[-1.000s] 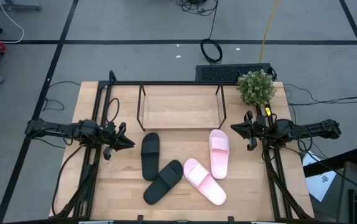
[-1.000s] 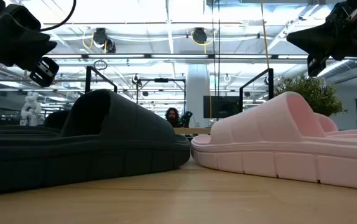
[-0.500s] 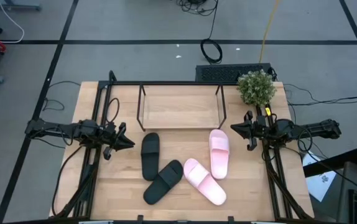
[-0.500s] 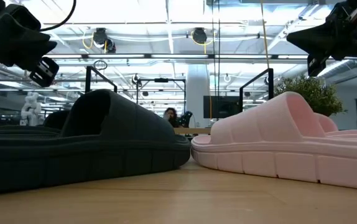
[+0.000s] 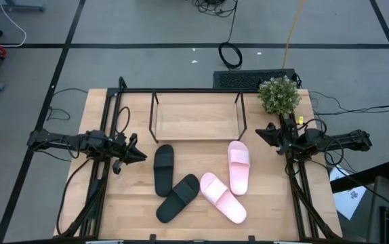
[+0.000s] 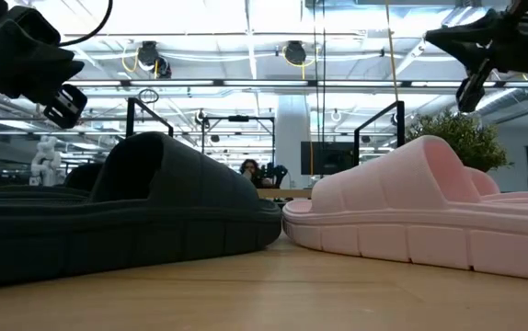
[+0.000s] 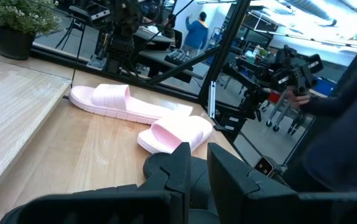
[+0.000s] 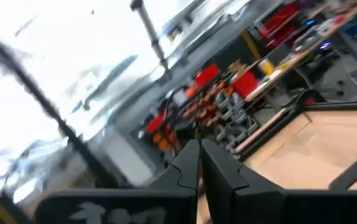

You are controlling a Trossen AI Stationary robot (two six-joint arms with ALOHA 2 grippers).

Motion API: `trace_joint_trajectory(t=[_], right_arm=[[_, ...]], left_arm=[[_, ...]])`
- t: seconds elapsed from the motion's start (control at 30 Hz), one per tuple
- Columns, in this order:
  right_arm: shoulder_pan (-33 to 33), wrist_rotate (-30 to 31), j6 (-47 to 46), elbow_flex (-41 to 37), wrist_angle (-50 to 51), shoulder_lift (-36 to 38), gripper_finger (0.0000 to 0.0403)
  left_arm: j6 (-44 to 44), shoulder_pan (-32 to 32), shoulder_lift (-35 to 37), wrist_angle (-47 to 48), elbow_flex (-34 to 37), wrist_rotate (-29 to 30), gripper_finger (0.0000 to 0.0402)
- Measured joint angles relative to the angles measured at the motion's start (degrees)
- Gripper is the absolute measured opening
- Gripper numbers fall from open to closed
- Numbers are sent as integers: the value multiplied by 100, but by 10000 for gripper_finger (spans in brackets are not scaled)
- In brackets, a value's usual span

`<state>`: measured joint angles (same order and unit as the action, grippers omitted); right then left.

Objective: Pick and place slides into the shelf
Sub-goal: Put the left black slipper on the shelf

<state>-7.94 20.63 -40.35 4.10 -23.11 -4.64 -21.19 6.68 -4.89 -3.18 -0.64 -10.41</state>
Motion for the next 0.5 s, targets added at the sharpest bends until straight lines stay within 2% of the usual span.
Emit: trace_joint_trajectory(t=[0.13,0.27,0.37,0.5], right_arm=[[0,661,-1133,0,-291,-2,9],[0,639,-1201,0,-943,-67,9],[0,433,-827,0,-1749,-244,9],[0,-263,-345,0,-2971,-639,9]], left_arm=[[109,0,0,-136,0,293,51],[-487,0,1,-798,-2,604,51],[-918,0,2,-1508,-2,686,51],[-1109,0,2,-2393,-2,702,51]])
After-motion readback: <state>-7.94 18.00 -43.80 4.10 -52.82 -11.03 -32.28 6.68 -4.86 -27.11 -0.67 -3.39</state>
